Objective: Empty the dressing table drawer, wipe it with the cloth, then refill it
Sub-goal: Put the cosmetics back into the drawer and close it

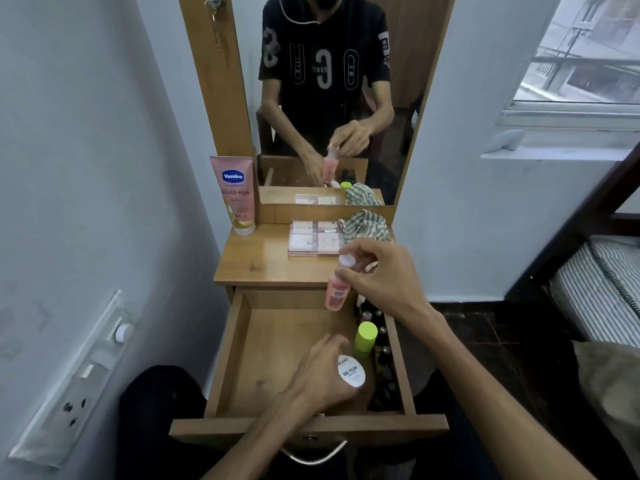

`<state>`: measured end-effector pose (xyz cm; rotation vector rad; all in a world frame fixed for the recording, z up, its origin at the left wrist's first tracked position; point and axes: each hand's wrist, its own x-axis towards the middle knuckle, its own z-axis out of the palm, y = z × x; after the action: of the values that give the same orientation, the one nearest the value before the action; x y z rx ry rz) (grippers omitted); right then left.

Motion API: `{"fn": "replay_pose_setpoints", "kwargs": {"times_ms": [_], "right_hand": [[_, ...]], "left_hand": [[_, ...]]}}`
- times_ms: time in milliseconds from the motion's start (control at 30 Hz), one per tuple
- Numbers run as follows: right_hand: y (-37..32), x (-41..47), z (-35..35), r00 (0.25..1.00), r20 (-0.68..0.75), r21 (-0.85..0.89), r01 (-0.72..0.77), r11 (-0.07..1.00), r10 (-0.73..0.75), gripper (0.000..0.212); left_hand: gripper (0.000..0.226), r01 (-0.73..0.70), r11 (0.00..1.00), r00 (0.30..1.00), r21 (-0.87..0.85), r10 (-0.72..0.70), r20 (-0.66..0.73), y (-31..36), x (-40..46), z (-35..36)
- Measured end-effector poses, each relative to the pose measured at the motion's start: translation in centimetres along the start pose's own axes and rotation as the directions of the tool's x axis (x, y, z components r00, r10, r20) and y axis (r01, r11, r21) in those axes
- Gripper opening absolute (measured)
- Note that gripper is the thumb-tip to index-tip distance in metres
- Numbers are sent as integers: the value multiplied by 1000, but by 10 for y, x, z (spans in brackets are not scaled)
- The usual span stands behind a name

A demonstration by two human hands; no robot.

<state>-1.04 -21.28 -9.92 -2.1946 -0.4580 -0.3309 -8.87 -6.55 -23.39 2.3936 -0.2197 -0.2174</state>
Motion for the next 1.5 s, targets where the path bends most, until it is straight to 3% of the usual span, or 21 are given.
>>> {"fn": "replay_pose_setpoints", "kwargs": {"times_ms": [100, 367, 467, 567, 633, 767, 933, 1133, 1333, 1500], "right_hand": [[2, -8, -2, 1000, 9, 18, -8, 1000, 8, 25], [3, -20, -3, 996, 82, 36, -24, 999, 21, 26], [2, -20, -1, 991, 129, 28, -39, 999, 35, 28], [-1, -21, 3, 982, 188, 48, -33, 998, 24, 28], [-6, -23, 12, 956, 293, 32, 6, 999, -15, 28], [-19, -29, 54, 820, 571, -28, 74, 997, -45, 28], [-28, -38, 105, 638, 769, -73, 144, 987, -36, 33], [-25, -52, 142, 472, 880, -140, 161, 977, 49, 29], [-16, -58, 148, 414, 900, -189, 81, 979, 140, 25], [-11, -45, 131, 447, 885, -171, 51, 984, 131, 24]], "left_hand": [[49, 13, 1000, 1000, -14, -13, 10, 7, 5, 6], [63, 97, 993, 984, -71, -85, 155, 10, 5, 0], [44, 132, 973, 976, -189, -94, 198, -10, -8, -15], [37, 159, 934, 987, -320, -147, 61, -34, -23, -47], [38, 156, 941, 979, -301, -187, -76, -41, -34, -77], [43, 114, 962, 937, -250, -187, -295, -45, -49, -125], [44, 111, 961, 931, -252, -190, -313, -62, -48, -137], [39, 128, 965, 939, -229, -192, -287, -72, -47, -126], [34, 117, 972, 921, -203, -183, -343, -72, -42, -122], [12, 74, 968, 761, -241, -211, -613, -52, -15, -155]]}}
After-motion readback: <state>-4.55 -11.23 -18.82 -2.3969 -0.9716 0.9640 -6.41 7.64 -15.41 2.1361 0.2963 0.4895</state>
